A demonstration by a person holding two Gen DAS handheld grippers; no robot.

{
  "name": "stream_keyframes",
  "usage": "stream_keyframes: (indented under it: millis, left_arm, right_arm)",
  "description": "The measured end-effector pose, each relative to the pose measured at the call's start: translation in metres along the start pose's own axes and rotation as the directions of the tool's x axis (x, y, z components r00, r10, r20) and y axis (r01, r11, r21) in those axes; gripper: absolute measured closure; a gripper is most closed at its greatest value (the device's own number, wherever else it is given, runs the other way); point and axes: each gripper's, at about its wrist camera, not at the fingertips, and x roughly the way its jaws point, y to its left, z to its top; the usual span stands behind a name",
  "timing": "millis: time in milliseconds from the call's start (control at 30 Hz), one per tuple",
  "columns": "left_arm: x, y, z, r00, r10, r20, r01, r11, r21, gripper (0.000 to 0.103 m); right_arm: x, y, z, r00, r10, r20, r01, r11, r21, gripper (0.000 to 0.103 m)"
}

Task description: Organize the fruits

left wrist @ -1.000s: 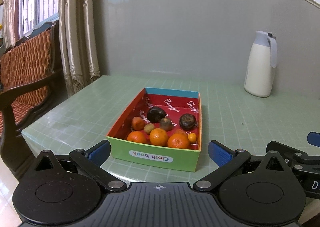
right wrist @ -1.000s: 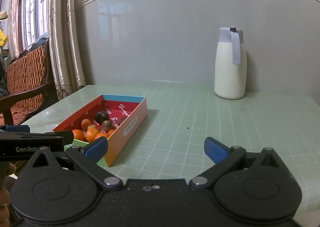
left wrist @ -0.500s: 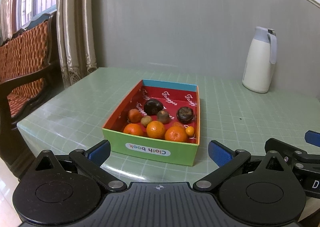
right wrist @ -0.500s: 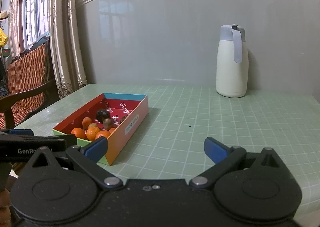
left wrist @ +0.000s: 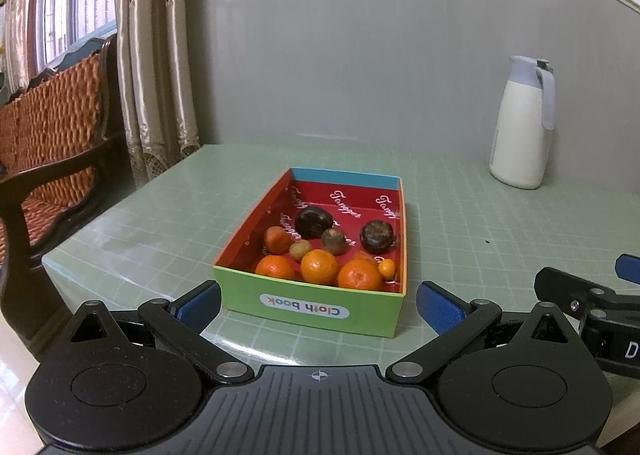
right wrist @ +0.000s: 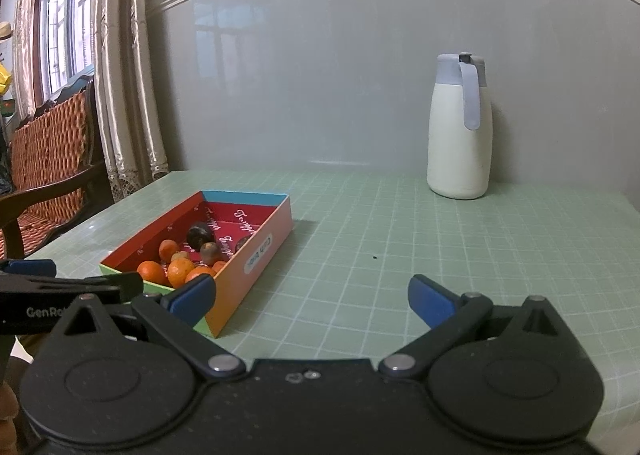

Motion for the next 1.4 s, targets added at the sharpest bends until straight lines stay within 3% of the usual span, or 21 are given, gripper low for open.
stream_keyframes:
  millis: [400,1400]
  left_arm:
    - [-0.010,0.012,0.005,0.998,0.033,0.047,-0.032,0.999,-0.017,0.000]
    - [-0.014,0.007,0.004,0.997,0.020,0.073,-0.021,1.000,0.008,0.000]
  right_arm:
    - [-0.003,0.009,0.007,1.000,0.000,0.030,0.001,1.000,-0.025,0.000]
    - [-0.002,0.012,0.009,0.999,0.012,0.030,-0.011,1.000,-0.029,0.000]
